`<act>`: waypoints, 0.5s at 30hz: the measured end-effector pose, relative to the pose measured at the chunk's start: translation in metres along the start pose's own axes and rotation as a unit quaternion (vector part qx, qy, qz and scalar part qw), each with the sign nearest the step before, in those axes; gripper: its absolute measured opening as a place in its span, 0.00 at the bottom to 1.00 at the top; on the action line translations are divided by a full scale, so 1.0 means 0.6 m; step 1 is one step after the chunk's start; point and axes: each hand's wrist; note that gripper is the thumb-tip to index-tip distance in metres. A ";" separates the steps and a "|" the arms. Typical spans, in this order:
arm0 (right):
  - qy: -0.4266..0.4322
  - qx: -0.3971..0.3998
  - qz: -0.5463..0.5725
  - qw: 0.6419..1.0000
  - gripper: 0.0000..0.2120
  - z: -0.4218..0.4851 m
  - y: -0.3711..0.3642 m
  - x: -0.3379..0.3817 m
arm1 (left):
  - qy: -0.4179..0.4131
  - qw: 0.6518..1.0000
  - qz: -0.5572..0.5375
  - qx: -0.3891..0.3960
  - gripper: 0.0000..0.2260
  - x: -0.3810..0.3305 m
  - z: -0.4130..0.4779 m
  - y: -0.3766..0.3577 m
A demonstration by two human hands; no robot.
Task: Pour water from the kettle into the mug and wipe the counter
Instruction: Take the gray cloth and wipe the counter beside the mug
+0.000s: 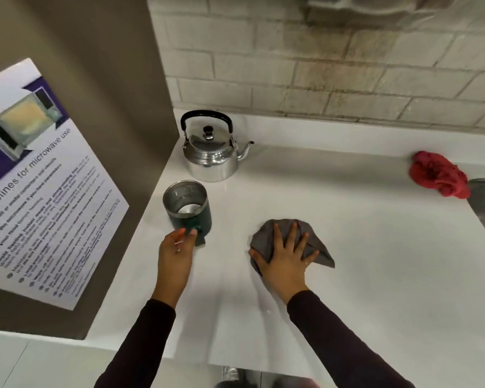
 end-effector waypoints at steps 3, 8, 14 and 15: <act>0.006 -0.015 -0.037 0.999 0.40 -0.004 -0.018 0.001 | 0.078 0.993 -0.040 0.085 0.08 -0.015 0.009 -0.005; -0.007 -0.032 -0.022 0.999 0.45 0.031 -0.012 -0.010 | 0.135 0.968 -0.135 0.160 0.15 -0.018 0.039 -0.015; 0.024 -0.025 -0.112 0.993 0.35 0.073 -0.030 -0.002 | 0.075 0.981 -0.120 0.134 0.18 -0.001 0.059 -0.029; 0.051 -0.019 -0.115 0.992 0.31 0.081 -0.035 -0.002 | 0.064 0.983 -0.114 0.129 0.19 0.001 0.062 -0.028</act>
Point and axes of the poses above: each hand's wrist, its own z-axis towards the middle knuckle, its own y-axis out of the back of the hand, x = y × z, and after that the axes turned 14 degrees about y, right-handed
